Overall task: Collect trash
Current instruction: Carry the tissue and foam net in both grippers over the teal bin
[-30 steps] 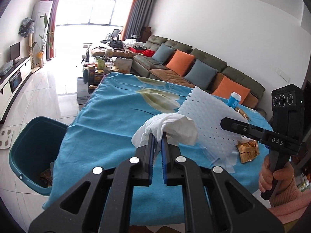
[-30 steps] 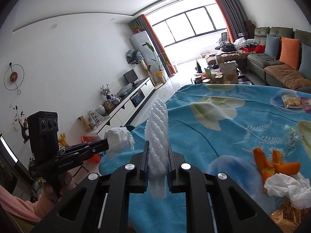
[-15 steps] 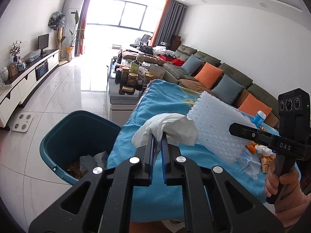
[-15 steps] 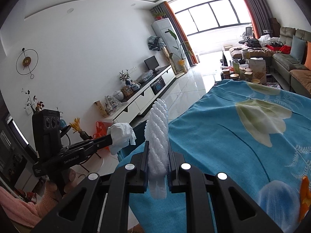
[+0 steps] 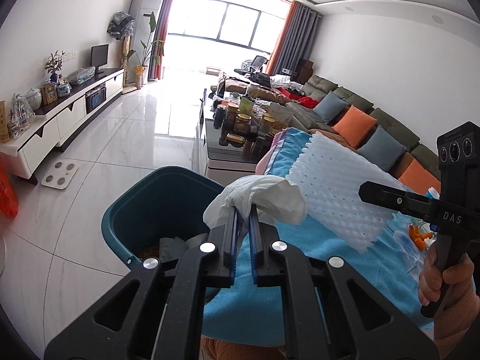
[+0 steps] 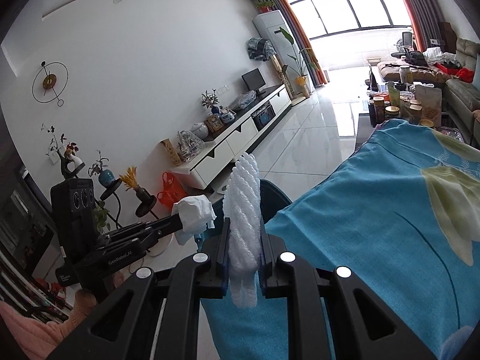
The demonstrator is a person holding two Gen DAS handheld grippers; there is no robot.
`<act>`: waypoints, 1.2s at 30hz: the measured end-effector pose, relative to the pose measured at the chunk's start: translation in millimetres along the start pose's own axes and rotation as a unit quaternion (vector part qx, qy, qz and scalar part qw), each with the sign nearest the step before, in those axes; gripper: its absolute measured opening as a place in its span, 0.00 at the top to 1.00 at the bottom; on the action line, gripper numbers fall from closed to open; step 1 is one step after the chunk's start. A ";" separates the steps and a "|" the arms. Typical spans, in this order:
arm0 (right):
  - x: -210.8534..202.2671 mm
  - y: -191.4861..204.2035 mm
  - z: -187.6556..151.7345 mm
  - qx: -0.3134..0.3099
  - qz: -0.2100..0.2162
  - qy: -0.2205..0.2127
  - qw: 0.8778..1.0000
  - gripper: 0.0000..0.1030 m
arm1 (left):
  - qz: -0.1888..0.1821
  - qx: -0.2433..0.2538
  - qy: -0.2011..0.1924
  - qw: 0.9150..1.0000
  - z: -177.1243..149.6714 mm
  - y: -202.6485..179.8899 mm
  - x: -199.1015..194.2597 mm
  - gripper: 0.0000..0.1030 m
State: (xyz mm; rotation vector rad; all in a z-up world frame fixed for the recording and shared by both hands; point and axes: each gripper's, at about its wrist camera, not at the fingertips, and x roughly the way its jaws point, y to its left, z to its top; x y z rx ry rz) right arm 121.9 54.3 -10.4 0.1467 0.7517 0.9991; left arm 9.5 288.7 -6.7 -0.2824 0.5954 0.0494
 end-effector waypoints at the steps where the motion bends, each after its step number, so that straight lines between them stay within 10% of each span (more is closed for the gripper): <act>1: 4.2 0.3 2.2 0.001 0.001 0.002 1.000 0.86 | 0.004 -0.002 0.001 1.000 0.1 3.7 1.1 0.93; 36: 124.8 20.1 28.7 0.013 -0.023 0.085 0.996 0.85 | 0.102 -0.058 0.057 0.991 -5.9 59.6 81.6 0.92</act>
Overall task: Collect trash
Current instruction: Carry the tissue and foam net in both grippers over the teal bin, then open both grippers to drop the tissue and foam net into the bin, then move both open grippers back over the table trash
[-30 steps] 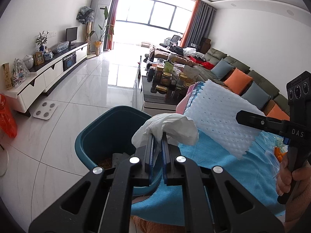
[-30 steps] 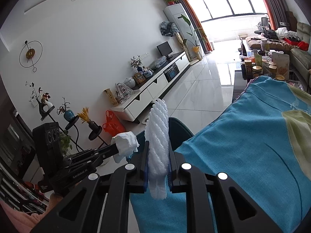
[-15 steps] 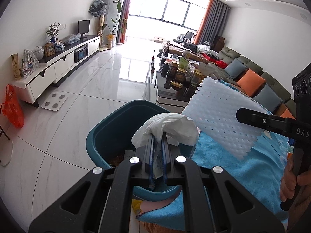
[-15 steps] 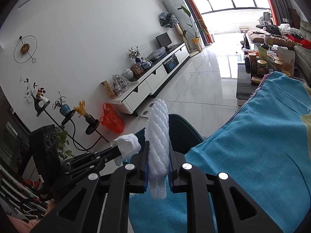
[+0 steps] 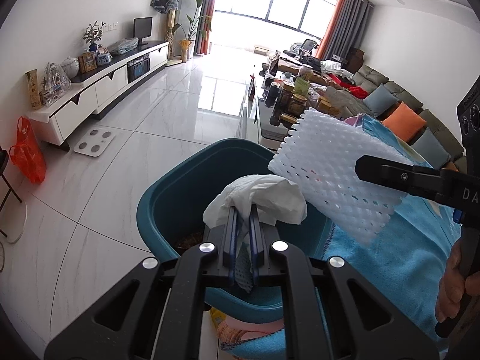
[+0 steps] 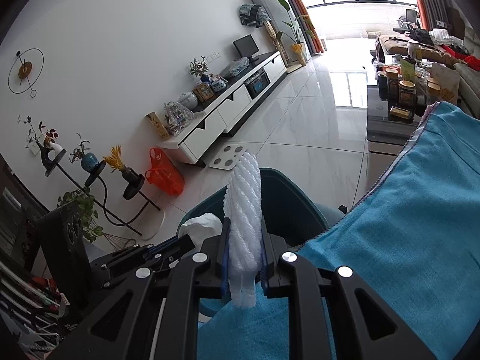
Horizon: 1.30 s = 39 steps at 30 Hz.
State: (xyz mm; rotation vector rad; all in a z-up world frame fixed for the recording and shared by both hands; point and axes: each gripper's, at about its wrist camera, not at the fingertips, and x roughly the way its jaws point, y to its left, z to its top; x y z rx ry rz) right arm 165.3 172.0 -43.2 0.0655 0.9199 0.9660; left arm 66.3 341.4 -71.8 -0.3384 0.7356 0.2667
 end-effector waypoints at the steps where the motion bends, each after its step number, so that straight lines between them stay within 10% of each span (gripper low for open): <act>1: 3.0 0.8 -0.3 0.000 -0.001 0.002 1.000 0.85 | 0.001 -0.003 0.003 1.000 0.1 1.6 4.1 0.92; 9: 28.3 8.7 0.3 -0.002 -0.012 0.025 1.000 0.82 | 0.003 -0.018 0.018 1.000 -2.2 3.2 27.7 0.90; 12: 32.4 6.6 -0.6 0.001 -0.020 0.029 0.999 0.60 | 0.002 -0.022 0.019 1.000 -3.2 3.2 33.0 0.88; 27: -21.5 -4.1 -10.8 0.000 -0.013 -0.015 1.000 0.59 | -0.021 -0.009 0.002 1.000 -9.8 -7.1 19.1 0.65; 39: -146.0 -38.3 -69.2 0.007 -0.058 -0.106 0.993 0.54 | -0.169 0.129 -0.013 0.977 -47.5 -133.8 -35.1 0.49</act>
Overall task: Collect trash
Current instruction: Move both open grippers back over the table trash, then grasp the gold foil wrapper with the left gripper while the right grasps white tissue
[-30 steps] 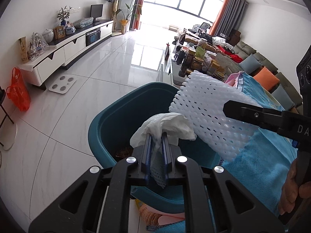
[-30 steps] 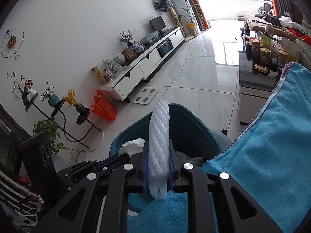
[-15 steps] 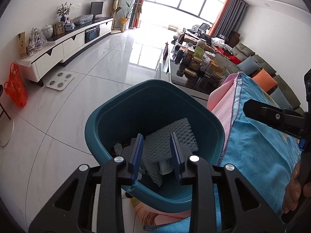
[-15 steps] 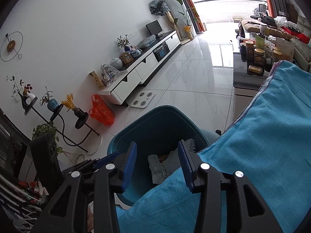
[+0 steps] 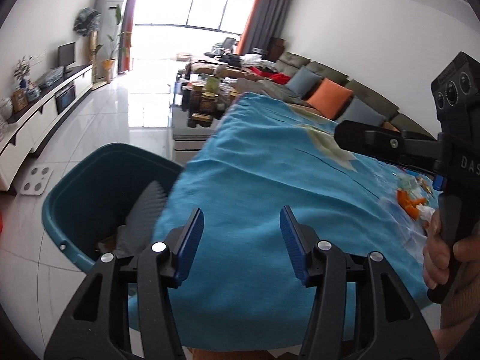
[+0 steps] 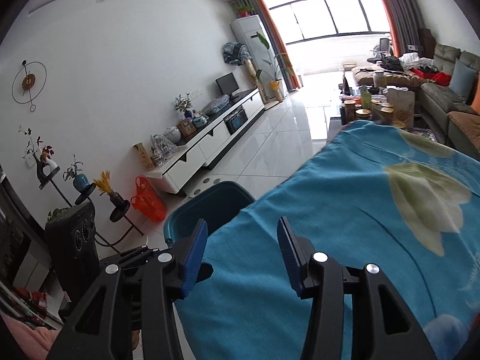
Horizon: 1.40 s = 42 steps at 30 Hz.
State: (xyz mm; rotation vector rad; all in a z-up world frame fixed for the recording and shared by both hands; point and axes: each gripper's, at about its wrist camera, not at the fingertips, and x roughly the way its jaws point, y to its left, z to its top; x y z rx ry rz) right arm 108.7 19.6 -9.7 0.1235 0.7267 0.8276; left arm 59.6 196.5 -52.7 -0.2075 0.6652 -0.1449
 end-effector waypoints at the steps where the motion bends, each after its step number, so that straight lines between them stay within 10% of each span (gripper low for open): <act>1: -11.7 -7.2 -5.1 0.005 -0.010 -0.007 1.000 0.54 | -0.019 0.011 0.003 1.000 0.1 -13.8 2.6 0.49; 11: -115.8 -76.5 -54.2 0.071 -0.134 -0.057 0.987 0.54 | -0.138 0.115 0.047 0.983 -22.2 -140.6 34.6 0.49; 24: -210.2 -146.8 -116.4 0.158 -0.267 -0.096 0.946 0.54 | -0.253 0.204 0.111 0.939 -47.1 -259.1 60.4 0.49; 34: -230.8 -174.6 -157.3 0.205 -0.261 -0.087 0.939 0.54 | -0.291 0.217 0.180 0.914 -63.0 -312.6 95.4 0.48; 42: -220.4 -180.0 -172.0 0.223 -0.214 -0.069 0.949 0.62 | -0.306 0.192 0.202 0.910 -59.8 -328.9 110.9 0.45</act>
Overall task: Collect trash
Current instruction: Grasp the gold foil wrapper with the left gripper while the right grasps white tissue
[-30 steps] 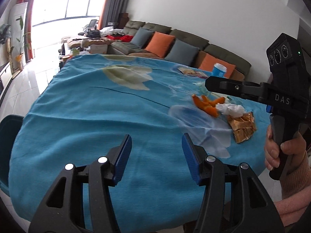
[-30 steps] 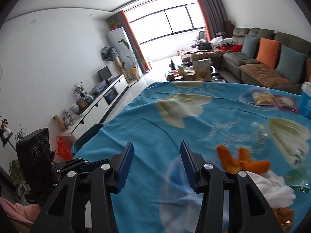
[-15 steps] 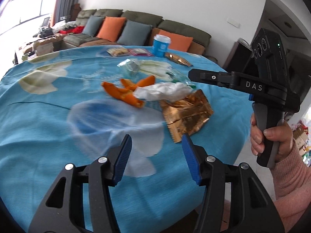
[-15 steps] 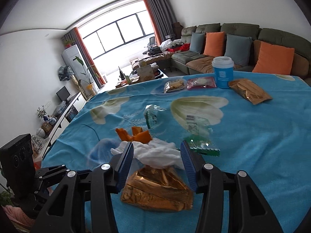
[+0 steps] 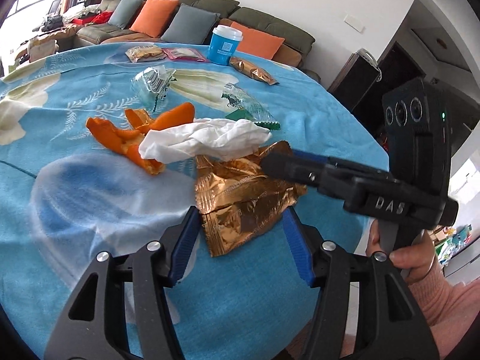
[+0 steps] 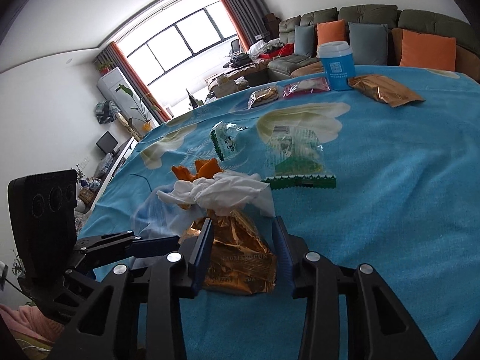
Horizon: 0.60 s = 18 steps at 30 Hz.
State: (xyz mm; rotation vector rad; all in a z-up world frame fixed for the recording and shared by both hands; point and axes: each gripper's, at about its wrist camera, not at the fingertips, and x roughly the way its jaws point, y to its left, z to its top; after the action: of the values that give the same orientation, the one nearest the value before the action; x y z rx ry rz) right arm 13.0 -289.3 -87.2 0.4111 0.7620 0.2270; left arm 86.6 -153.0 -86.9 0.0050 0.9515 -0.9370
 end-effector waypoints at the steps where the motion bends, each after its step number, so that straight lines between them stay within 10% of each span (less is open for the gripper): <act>1: 0.3 2.6 -0.3 0.002 0.005 0.002 1.000 0.62 | -0.001 -0.003 -0.001 1.000 0.0 0.2 -0.2 0.46; 7: -2.2 7.1 1.2 -0.007 0.016 0.003 1.000 0.62 | 0.010 -0.024 0.000 1.000 0.2 9.7 -1.9 0.80; 18: 9.5 7.0 14.5 -0.007 0.012 -0.002 1.000 0.52 | 0.031 -0.030 -0.022 0.999 -13.3 24.6 -33.2 0.82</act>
State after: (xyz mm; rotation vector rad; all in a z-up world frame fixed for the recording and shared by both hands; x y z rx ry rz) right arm 29.6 -283.8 -80.5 0.4070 0.7512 0.2530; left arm 86.4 -109.9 -81.2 -0.0378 0.9333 -0.8482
